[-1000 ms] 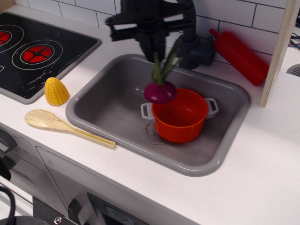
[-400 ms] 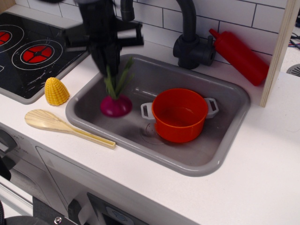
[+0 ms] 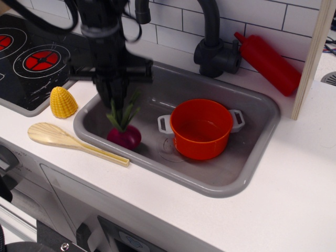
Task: Take beet from pot sink
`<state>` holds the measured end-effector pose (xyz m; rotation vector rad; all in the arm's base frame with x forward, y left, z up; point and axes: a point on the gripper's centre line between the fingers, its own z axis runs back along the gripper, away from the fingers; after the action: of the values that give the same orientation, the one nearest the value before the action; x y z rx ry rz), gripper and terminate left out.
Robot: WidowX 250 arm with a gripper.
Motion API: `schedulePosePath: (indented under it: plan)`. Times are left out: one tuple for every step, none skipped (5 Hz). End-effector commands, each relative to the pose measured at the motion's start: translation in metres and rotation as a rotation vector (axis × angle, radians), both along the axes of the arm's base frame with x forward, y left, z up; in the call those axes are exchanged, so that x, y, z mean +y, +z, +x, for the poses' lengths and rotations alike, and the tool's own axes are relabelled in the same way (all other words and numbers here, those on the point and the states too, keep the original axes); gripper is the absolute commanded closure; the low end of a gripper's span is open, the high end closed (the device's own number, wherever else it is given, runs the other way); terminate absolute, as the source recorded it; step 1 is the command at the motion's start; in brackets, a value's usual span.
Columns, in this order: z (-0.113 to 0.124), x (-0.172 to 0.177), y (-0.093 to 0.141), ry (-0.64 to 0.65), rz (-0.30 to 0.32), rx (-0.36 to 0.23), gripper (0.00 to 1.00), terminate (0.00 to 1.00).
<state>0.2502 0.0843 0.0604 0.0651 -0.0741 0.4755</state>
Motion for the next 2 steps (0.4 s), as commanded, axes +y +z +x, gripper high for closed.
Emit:
schedulePosePath:
  plan:
    - [0.006,0.006,0.014,0.016,0.015,-0.024,0.00,0.00]
    - [0.006,0.006,0.027,0.026,-0.024,-0.048,0.00,0.00]
